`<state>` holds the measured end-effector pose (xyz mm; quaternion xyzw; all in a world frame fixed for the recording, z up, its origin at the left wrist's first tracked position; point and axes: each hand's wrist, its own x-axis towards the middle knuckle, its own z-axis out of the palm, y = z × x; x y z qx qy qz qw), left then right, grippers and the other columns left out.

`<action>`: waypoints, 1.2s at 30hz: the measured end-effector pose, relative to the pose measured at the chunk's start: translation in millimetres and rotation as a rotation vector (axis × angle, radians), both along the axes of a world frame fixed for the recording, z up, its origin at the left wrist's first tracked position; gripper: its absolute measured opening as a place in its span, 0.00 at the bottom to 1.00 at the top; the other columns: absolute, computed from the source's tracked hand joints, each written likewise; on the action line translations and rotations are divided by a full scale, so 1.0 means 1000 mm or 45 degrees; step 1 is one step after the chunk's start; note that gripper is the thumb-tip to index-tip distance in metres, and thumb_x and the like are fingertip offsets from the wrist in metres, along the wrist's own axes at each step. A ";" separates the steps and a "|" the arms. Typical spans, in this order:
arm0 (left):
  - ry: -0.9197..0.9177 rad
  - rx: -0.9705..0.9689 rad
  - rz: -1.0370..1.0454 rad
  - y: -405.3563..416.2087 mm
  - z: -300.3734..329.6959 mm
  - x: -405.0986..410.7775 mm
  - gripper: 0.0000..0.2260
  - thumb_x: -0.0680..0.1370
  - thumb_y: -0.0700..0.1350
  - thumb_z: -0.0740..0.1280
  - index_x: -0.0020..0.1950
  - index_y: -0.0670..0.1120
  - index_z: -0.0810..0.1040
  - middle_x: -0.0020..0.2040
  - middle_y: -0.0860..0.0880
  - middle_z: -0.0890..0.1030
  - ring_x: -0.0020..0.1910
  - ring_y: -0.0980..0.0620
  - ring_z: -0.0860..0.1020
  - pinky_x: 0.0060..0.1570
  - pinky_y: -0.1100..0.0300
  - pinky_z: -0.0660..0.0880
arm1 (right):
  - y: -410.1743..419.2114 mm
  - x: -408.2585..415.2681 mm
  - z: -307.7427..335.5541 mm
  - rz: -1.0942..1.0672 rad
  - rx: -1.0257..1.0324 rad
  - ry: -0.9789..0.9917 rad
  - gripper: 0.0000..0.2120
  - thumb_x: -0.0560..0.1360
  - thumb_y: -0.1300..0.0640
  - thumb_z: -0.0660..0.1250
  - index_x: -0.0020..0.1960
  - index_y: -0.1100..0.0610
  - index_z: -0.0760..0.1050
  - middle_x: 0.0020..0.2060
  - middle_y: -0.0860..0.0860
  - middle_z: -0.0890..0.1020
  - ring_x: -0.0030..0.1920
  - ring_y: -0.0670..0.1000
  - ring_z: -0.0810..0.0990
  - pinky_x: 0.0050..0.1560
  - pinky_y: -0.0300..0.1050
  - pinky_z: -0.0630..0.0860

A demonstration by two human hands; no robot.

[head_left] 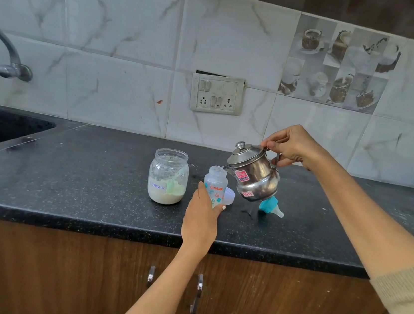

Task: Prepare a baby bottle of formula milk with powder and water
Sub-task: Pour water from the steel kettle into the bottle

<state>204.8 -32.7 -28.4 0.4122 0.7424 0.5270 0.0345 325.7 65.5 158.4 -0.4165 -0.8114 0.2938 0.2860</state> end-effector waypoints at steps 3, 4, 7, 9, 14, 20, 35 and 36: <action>0.001 -0.006 0.005 0.000 0.001 0.000 0.30 0.77 0.48 0.67 0.75 0.47 0.58 0.69 0.48 0.70 0.67 0.49 0.70 0.62 0.52 0.71 | 0.000 0.000 0.001 0.003 -0.001 -0.002 0.09 0.76 0.64 0.65 0.55 0.60 0.80 0.49 0.55 0.81 0.49 0.60 0.83 0.45 0.46 0.81; -0.002 -0.008 0.006 0.000 0.001 0.000 0.30 0.77 0.48 0.67 0.75 0.47 0.58 0.69 0.48 0.70 0.67 0.49 0.70 0.62 0.52 0.71 | 0.000 -0.001 0.001 0.002 -0.001 -0.002 0.09 0.76 0.64 0.65 0.55 0.60 0.80 0.49 0.55 0.81 0.49 0.60 0.83 0.46 0.47 0.81; -0.004 -0.005 -0.003 -0.001 0.002 0.000 0.30 0.77 0.48 0.67 0.75 0.47 0.57 0.69 0.48 0.70 0.66 0.49 0.70 0.62 0.52 0.71 | 0.000 -0.001 0.001 0.002 0.006 0.002 0.09 0.76 0.63 0.65 0.54 0.60 0.80 0.48 0.55 0.81 0.49 0.60 0.83 0.44 0.46 0.81; -0.003 -0.009 -0.006 -0.001 0.002 0.001 0.30 0.77 0.48 0.67 0.75 0.47 0.57 0.69 0.48 0.70 0.67 0.48 0.70 0.62 0.52 0.71 | 0.000 0.000 0.001 0.004 0.005 0.004 0.09 0.76 0.63 0.65 0.54 0.60 0.80 0.47 0.55 0.81 0.49 0.60 0.83 0.43 0.44 0.81; -0.002 -0.007 0.000 -0.001 0.002 0.001 0.31 0.77 0.48 0.67 0.75 0.47 0.57 0.70 0.48 0.69 0.67 0.49 0.70 0.63 0.52 0.70 | 0.000 0.002 0.001 0.008 -0.002 -0.002 0.09 0.76 0.64 0.65 0.55 0.60 0.80 0.48 0.55 0.81 0.47 0.59 0.82 0.44 0.45 0.81; -0.008 0.005 -0.004 -0.001 0.001 0.001 0.30 0.77 0.48 0.67 0.75 0.48 0.57 0.69 0.49 0.70 0.67 0.49 0.70 0.62 0.53 0.71 | 0.000 0.002 0.001 0.004 0.009 -0.009 0.09 0.76 0.64 0.65 0.54 0.60 0.80 0.47 0.54 0.81 0.47 0.59 0.83 0.43 0.44 0.81; -0.010 0.005 0.006 0.000 0.001 0.001 0.30 0.76 0.48 0.67 0.75 0.48 0.57 0.69 0.49 0.69 0.67 0.49 0.70 0.62 0.53 0.70 | -0.003 0.000 0.002 0.001 0.016 -0.020 0.09 0.76 0.64 0.65 0.54 0.60 0.80 0.50 0.56 0.82 0.48 0.59 0.83 0.44 0.45 0.81; -0.007 0.003 0.005 0.000 0.001 0.001 0.30 0.77 0.47 0.67 0.75 0.48 0.57 0.69 0.49 0.70 0.67 0.49 0.70 0.62 0.53 0.70 | -0.002 0.000 0.002 0.000 0.021 -0.026 0.09 0.76 0.64 0.65 0.54 0.60 0.80 0.51 0.56 0.82 0.48 0.59 0.83 0.45 0.46 0.81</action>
